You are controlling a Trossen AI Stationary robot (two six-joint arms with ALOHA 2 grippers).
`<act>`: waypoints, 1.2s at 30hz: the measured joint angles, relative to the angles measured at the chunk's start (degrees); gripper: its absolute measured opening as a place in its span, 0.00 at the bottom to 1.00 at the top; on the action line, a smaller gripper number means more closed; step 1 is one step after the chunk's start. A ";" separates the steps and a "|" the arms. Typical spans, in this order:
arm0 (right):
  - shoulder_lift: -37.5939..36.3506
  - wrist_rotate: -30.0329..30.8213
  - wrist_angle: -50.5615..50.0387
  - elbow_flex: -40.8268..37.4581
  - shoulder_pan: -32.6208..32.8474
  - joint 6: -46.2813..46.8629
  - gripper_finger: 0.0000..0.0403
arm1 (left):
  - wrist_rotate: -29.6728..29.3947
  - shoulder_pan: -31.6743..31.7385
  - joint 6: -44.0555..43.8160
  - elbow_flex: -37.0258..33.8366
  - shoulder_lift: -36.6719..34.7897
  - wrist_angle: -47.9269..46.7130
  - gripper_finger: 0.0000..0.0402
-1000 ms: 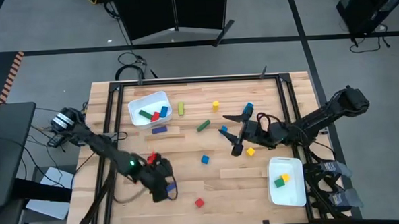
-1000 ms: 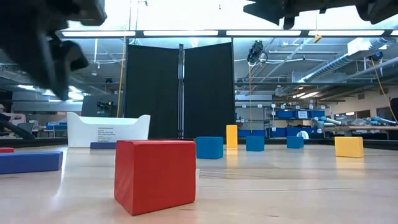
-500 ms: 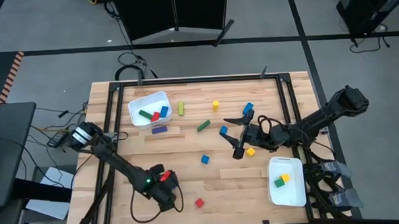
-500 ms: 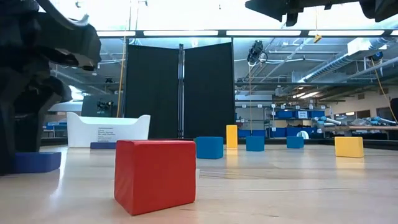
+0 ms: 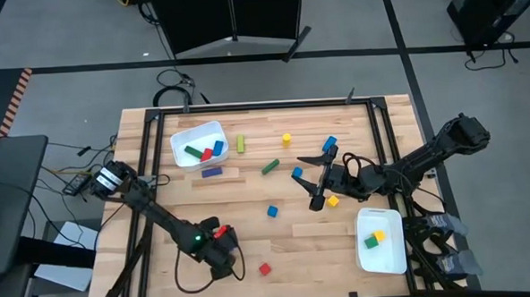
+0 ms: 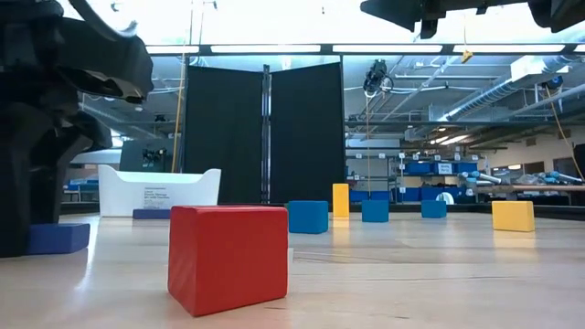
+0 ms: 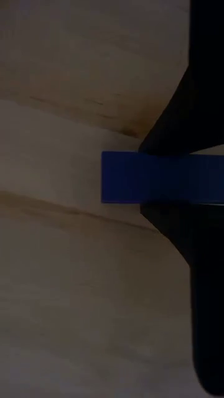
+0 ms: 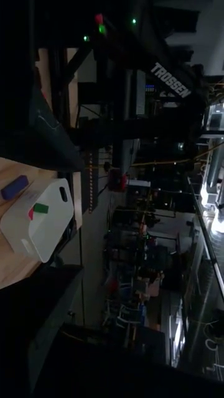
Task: Sort blocks by size
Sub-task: Put the large blue block into the top white bin
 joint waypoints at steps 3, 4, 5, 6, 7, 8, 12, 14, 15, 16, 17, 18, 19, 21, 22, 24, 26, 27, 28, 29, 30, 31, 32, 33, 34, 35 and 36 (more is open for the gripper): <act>0.00 0.00 0.00 0.00 0.00 -0.02 0.66 | -2.34 1.28 2.75 -0.45 -2.28 1.46 0.26; 0.00 0.00 0.00 0.00 -0.05 -0.01 0.66 | -4.01 2.02 3.93 -0.45 -3.71 1.97 0.26; 0.00 0.00 -0.03 0.00 -0.16 -0.02 0.66 | -6.00 2.61 5.47 -0.44 -5.81 1.42 0.26; 0.01 0.00 -0.03 0.00 -0.20 0.01 0.66 | -8.44 3.20 6.95 -0.37 -8.05 1.27 0.26; 0.01 0.00 -0.05 0.00 -0.25 0.07 0.66 | -9.94 3.86 8.58 -0.43 -10.17 1.61 0.26; 0.02 -0.01 -0.09 0.00 -0.39 0.07 0.66 | -11.09 4.81 10.01 -0.93 -12.26 1.96 0.26; 0.07 -0.02 -0.51 0.02 -1.08 1.10 0.66 | -17.39 9.92 13.68 -4.38 -21.80 0.45 0.26; 0.41 -0.02 -0.58 0.02 -1.66 1.77 0.66 | -20.41 13.50 14.22 -7.18 -26.94 -0.47 0.26; 0.50 -0.02 -1.08 0.02 -1.84 2.07 0.66 | -21.30 15.49 14.70 -8.92 -29.42 -0.71 0.26; 0.52 -0.06 -1.73 0.02 -2.13 2.51 0.66 | -22.23 17.48 14.76 -10.69 -31.66 -0.70 0.26; 0.52 -0.09 -2.26 0.02 -2.40 2.99 0.66 | -22.98 19.69 14.79 -12.39 -34.08 -0.62 0.26; 0.52 -0.09 -2.71 0.02 -2.60 3.46 0.66 | -23.35 22.17 14.77 -14.09 -36.53 -0.55 0.26; 0.52 -0.09 -2.93 0.02 -2.84 3.74 0.66 | -23.55 24.77 14.77 -15.57 -38.76 -0.22 0.26; 0.52 -0.17 -3.00 0.02 -3.00 4.02 0.66 | -23.98 29.75 15.10 -18.51 -42.28 0.83 0.26; 0.52 -0.24 -2.98 0.02 -3.14 4.03 0.66 | -24.01 32.16 15.86 -20.00 -43.66 1.43 0.26; 0.50 -0.26 -3.07 0.02 -3.19 4.07 0.66 | -23.52 37.15 17.96 -22.58 -46.13 3.23 0.26; 0.50 -0.27 -3.06 0.02 -3.21 4.13 0.66 | -22.84 42.60 19.60 -24.39 -47.86 5.53 0.26; 0.50 -0.26 -3.04 0.02 -3.21 4.30 0.66 | -21.36 45.42 20.52 -25.37 -48.23 6.19 0.26; 0.50 -0.28 -3.06 0.02 -3.21 4.60 0.66 | -19.16 48.15 21.18 -26.25 -48.32 6.99 0.26; 0.50 -0.30 -3.39 0.02 -3.21 5.10 0.66 | -16.88 50.74 22.16 -27.01 -48.28 8.36 0.26; 0.50 -0.31 -3.88 0.02 -3.21 5.77 0.66 | -14.83 53.02 22.87 -27.70 -48.23 9.72 0.26; 0.49 -0.31 -4.83 0.05 -3.21 6.72 0.66 | -13.55 55.11 23.74 -28.31 -48.04 11.05 0.26; 0.48 -0.33 -6.41 0.09 -3.21 8.06 0.66 | -12.89 57.16 24.05 -28.89 -47.72 12.19 0.26; 0.48 -0.33 -8.80 0.22 -3.21 9.61 0.66 | -12.22 59.01 24.31 -29.50 -47.35 12.73 0.26; 0.48 -0.48 -12.21 0.66 -3.21 11.61 0.67 | -10.80 60.77 25.12 -30.14 -46.98 12.92 0.26; 0.48 -0.59 -15.83 1.25 -3.21 13.72 0.67 | -9.32 62.16 25.34 -30.43 -46.57 13.11 0.27; 0.48 -0.59 -19.78 1.93 -3.21 15.88 0.67 | -8.11 63.32 25.50 -30.56 -46.35 13.98 0.31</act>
